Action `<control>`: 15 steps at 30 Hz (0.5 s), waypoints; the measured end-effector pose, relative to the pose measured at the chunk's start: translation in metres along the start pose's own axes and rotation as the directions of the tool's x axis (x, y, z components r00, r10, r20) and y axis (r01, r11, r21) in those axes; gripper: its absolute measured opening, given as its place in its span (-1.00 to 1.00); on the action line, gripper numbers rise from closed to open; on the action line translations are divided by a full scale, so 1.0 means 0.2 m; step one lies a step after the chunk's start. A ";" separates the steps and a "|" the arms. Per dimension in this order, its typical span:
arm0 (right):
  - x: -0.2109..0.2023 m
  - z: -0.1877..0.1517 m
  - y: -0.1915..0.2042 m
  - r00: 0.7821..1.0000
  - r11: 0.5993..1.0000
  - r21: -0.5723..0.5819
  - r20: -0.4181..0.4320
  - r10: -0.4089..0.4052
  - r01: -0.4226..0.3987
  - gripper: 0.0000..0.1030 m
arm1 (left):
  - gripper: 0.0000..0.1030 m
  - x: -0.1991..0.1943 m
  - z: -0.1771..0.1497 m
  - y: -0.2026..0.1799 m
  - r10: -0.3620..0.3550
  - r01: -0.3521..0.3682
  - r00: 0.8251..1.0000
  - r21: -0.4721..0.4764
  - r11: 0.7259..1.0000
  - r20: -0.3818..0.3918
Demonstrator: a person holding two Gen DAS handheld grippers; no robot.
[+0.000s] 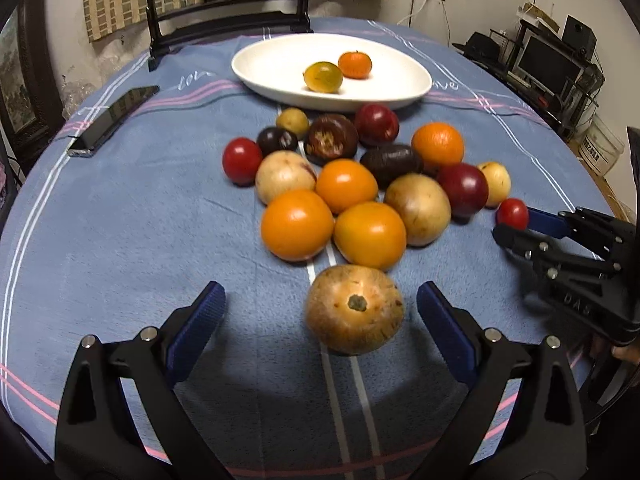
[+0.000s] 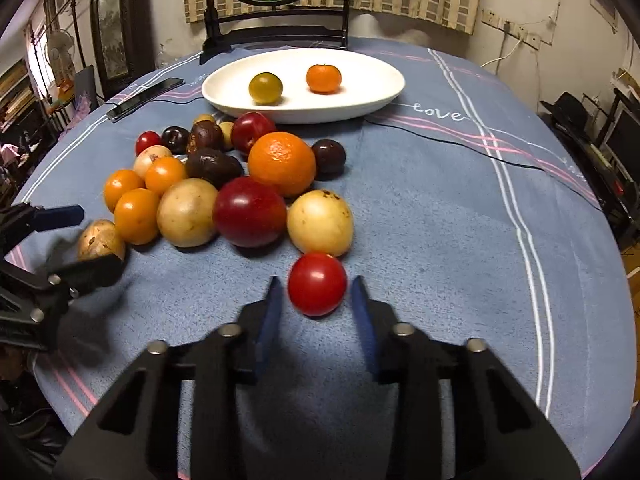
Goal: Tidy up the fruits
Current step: 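Grasp the red tomato with the right tool while the left tool grasps the brown potato, then carry the tomato and potato to the plate and release both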
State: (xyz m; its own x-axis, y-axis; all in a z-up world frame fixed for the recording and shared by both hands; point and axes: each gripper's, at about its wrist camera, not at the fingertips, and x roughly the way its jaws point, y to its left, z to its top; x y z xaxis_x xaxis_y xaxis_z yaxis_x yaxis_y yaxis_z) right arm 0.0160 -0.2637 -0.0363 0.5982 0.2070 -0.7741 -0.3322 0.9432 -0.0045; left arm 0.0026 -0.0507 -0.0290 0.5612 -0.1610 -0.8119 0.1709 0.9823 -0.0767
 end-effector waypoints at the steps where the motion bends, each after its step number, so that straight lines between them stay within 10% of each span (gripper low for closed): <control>1: 0.00 0.00 0.00 1.000 1.000 0.000 0.002 -0.002 0.002 -0.41 | 0.86 0.01 0.00 0.00 -0.013 0.013 1.000 -0.004 1.000 -0.004; 6: -0.01 -0.01 0.01 1.000 1.000 -0.004 0.016 0.007 -0.007 -0.41 | -0.12 0.01 -0.01 -0.02 -0.063 0.063 0.998 0.016 0.998 0.014; 15: -0.07 -0.03 -0.02 0.994 0.995 0.021 0.051 0.101 -0.103 -0.46 | -0.11 -0.01 0.00 -0.06 -0.062 0.062 0.998 0.042 0.997 0.002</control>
State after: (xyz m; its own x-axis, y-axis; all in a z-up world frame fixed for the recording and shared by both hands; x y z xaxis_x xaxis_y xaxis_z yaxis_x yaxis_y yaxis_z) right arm 0.0051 -0.2710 -0.0296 0.5976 0.3144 -0.7376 -0.3763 0.9223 0.0883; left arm 0.0002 -0.0622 -0.0266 0.5510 -0.2222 -0.8044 0.2395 0.9655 -0.1026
